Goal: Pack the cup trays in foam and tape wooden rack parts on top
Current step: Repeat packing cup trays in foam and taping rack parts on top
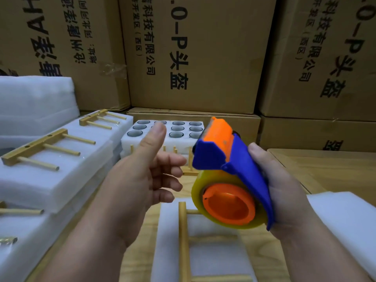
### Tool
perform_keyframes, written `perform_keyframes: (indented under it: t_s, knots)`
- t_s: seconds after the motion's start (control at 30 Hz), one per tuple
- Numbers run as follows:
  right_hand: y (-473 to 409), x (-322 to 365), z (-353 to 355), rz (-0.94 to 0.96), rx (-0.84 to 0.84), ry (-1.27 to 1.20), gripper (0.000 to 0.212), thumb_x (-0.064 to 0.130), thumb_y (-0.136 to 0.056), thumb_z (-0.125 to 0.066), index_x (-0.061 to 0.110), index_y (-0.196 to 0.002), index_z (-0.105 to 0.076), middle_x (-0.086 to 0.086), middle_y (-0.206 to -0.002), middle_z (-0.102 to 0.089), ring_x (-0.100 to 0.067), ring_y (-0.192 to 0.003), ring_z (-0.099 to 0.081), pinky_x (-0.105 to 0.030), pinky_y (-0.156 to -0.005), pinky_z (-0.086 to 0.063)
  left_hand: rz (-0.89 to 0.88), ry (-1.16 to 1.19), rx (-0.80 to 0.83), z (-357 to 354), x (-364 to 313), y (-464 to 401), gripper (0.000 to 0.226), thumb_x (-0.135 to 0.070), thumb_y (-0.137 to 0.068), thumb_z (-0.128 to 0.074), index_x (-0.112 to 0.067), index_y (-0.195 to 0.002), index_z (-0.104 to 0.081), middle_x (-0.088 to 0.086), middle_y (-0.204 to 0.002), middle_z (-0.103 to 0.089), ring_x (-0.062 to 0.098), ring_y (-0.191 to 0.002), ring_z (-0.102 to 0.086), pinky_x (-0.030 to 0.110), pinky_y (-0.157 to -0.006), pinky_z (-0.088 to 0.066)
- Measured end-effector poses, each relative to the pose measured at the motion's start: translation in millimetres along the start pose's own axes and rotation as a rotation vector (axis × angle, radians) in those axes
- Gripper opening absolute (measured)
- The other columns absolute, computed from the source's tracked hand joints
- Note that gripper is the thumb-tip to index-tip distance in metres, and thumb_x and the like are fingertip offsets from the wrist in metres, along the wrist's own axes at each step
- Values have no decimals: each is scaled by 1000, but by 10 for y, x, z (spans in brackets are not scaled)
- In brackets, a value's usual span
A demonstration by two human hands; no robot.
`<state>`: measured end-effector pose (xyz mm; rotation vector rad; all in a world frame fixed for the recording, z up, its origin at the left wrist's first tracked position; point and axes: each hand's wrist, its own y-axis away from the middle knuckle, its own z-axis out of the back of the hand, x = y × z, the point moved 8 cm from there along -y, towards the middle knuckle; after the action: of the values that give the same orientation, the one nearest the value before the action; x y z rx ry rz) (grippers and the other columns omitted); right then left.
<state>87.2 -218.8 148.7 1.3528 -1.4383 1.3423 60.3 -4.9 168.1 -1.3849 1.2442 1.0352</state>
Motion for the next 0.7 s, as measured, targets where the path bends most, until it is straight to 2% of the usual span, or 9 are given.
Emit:
perform_keyframes:
  t_s: [0.1,0.2,0.23,0.33,0.4,0.47,0.53,0.63,0.7]
  knots:
    - [28,43,-57,34,3,122,56,68,-78,-65,14,-90,-77,-22,-89,-73,-34,-75,-68,-45,-70,-52,57,-50,80,-39,1,42,73,-80,-59,-67,-13,-84,-82,8,-78,-69,16,-61,-62,25,-49,-49]
    - [53,62,-92,46,23,172,61,71,-71,-65,13,-85,-76,-20,-83,-73,-31,-70,-68,-39,-64,-50,76,-29,135,-121,25,58,30,-50,-70,-75,-22,-77,-82,8,-82,-74,14,-62,-66,23,-49,-51]
    - [60,69,-99,51,31,191,63,72,-71,-64,12,-85,-75,-20,-84,-73,-31,-71,-68,-38,-64,-51,78,-1,134,-138,29,61,16,-39,-65,-82,-25,-73,-81,9,-84,-75,14,-64,-68,24,-49,-53]
    - [76,124,-111,90,30,241,69,71,-71,-62,5,-86,-71,-25,-81,-69,-31,-67,-64,-35,-58,-48,82,63,92,-113,56,39,37,-43,-49,-78,-21,-77,-80,15,-93,-76,21,-71,-73,30,-54,-59]
    - [89,166,-109,129,24,285,75,71,-72,-61,-3,-86,-67,-31,-80,-65,-35,-65,-60,-39,-58,-44,95,100,75,-102,49,40,36,-40,-63,-84,-16,-90,-76,14,-94,-73,26,-72,-73,35,-59,-60]
    - [101,208,-116,175,12,346,75,71,-73,-59,-3,-80,-65,-31,-75,-61,-37,-61,-59,-38,-55,-42,70,66,75,-100,16,50,38,-50,-73,-77,-18,-93,-75,8,-99,-75,30,-80,-75,41,-67,-62]
    - [113,249,-113,220,-16,404,72,71,-73,-59,0,-72,-61,-27,-68,-56,-32,-55,-53,-32,-50,-39,29,6,78,-122,-18,61,51,-54,-69,-75,-15,-101,-77,11,-101,-77,31,-85,-76,39,-68,-62]
    - [120,275,-101,246,-49,449,60,66,-78,-63,7,-68,-63,-13,-61,-59,-21,-52,-54,-21,-46,-39,37,38,52,-128,-15,74,76,-48,-61,-81,0,-117,-66,15,-94,-77,27,-79,-76,31,-63,-60]
    - [118,277,-93,236,-60,450,53,63,-79,-61,11,-69,-66,-7,-61,-63,-16,-52,-58,-20,-47,-41,42,80,59,-139,-1,68,66,-43,-64,-82,-4,-116,-70,13,-93,-77,26,-76,-76,30,-60,-60]
